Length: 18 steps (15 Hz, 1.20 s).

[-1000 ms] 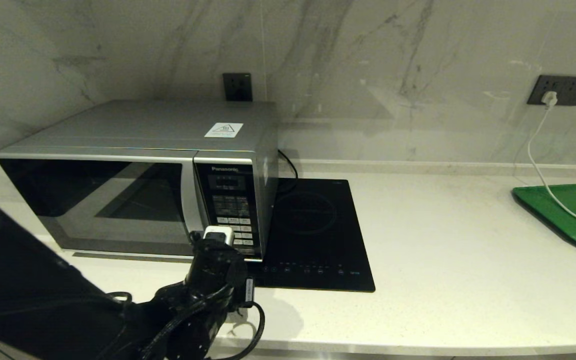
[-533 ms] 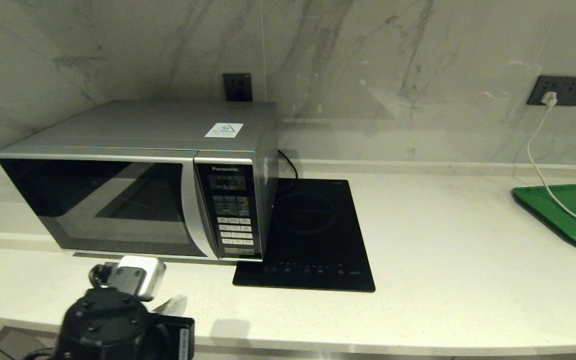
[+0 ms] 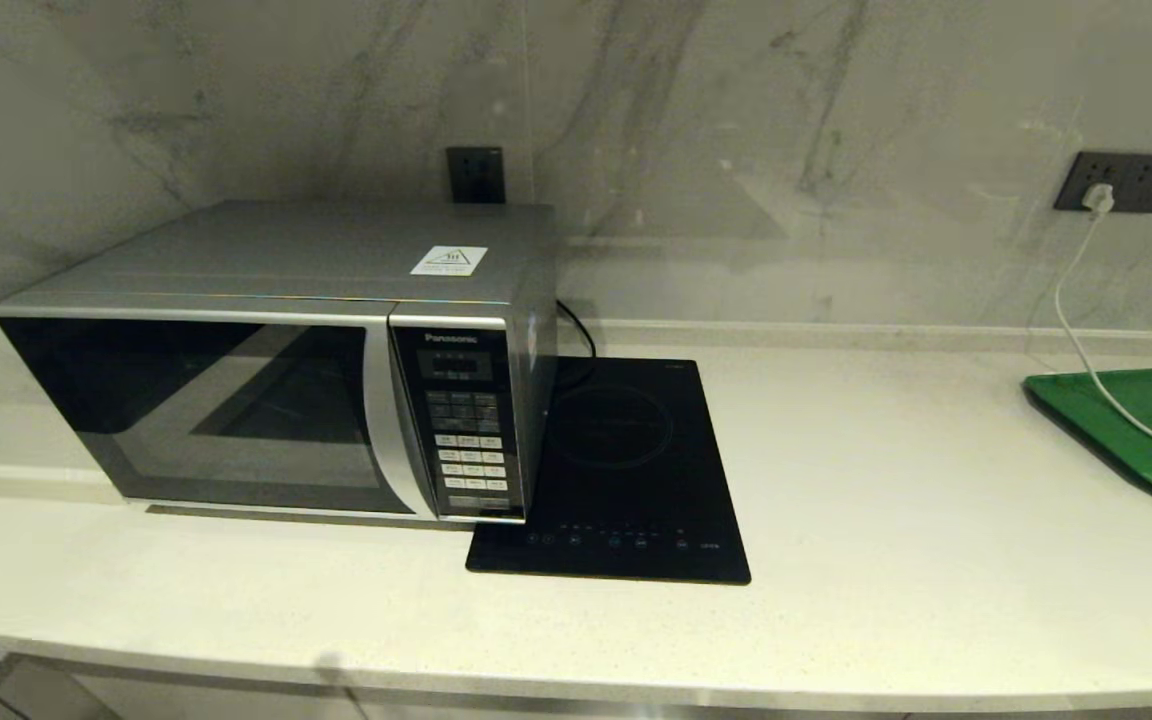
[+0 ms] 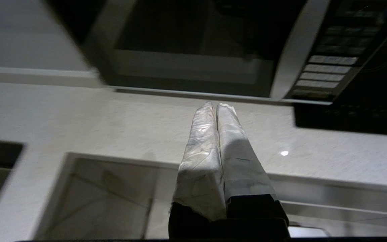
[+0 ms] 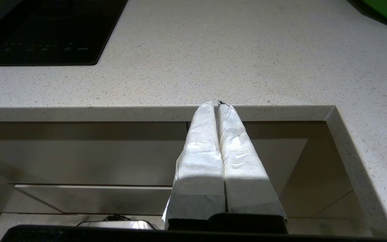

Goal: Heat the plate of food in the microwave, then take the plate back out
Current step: Open the microwave oven

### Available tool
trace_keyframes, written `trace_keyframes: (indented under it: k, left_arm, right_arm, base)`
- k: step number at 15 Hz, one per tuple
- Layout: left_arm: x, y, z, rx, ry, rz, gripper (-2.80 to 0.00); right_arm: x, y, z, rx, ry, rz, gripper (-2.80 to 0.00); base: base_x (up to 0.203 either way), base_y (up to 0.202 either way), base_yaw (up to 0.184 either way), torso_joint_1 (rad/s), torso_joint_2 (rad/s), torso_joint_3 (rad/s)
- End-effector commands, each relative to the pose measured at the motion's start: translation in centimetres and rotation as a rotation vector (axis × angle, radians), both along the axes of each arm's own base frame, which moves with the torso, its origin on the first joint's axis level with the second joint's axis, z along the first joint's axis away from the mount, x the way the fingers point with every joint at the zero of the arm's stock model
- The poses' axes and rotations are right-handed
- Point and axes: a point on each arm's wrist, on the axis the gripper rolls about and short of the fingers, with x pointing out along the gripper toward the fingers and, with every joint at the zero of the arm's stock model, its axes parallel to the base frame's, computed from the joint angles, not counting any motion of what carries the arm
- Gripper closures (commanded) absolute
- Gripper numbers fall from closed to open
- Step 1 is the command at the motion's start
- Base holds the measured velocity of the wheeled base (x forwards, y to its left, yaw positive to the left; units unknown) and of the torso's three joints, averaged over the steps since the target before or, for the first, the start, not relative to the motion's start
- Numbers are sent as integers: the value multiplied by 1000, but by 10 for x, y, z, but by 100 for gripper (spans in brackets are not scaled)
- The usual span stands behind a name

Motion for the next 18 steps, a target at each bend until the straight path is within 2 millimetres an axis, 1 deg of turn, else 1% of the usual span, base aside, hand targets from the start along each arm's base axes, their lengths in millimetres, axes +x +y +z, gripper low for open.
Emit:
trace_keyframes:
  k: [1,3,4,6,8,9,10,12,13,15,16,18]
  left_arm:
    - [-66,43,6,115,-68,75,0]
    - [-99,50,7,189,-126,135,0]
    - [-113,49,5,211,-146,149,0]
    - [-141,35,-7,234,-165,129,0]
    - [-161,18,-30,218,-152,37,0]
    - [-162,17,-35,157,-141,25,0]
    - [-163,18,-39,134,-141,19,0]
    - [-168,24,-52,129,-151,-28,0]
    - [-167,24,-60,129,-138,-35,0]
    - [-163,23,-86,134,-104,-42,0]
    - [-159,23,-100,137,-81,-55,0]
    - [-139,22,-135,127,-49,-97,0]
  right_arm:
    - [0,0,0,1,1,0,0]
    - [0,0,0,1,1,0,0]
    - [0,0,0,1,1,0,0]
    - [0,0,0,1,1,0,0]
    - [0,0,0,1,1,0,0]
    - [0,0,0,1,1,0,0]
    - [0,0,0,1,1,0,0]
    - [0,0,0,1,1,0,0]
    - [0,0,0,1,1,0,0]
    - [0,0,0,1,1,0,0]
    - [0,0,0,1,1,0,0]
    - [0,0,0,1,1,0,0]
  base:
    - [0,0,0,0,0,0]
    - [0,0,0,0,0,0]
    - [0,0,0,0,0,0]
    - [0,0,0,0,0,0]
    - [0,0,0,0,0,0]
    - [0,0,0,0,0,0]
    - [0,0,0,0,0,0]
    - [0,0,0,0,0,0]
    - [0,0,0,0,0,0]
    - [0,0,0,0,0,0]
    - [0,0,0,0,0,0]
    - [0,0,0,0,0,0]
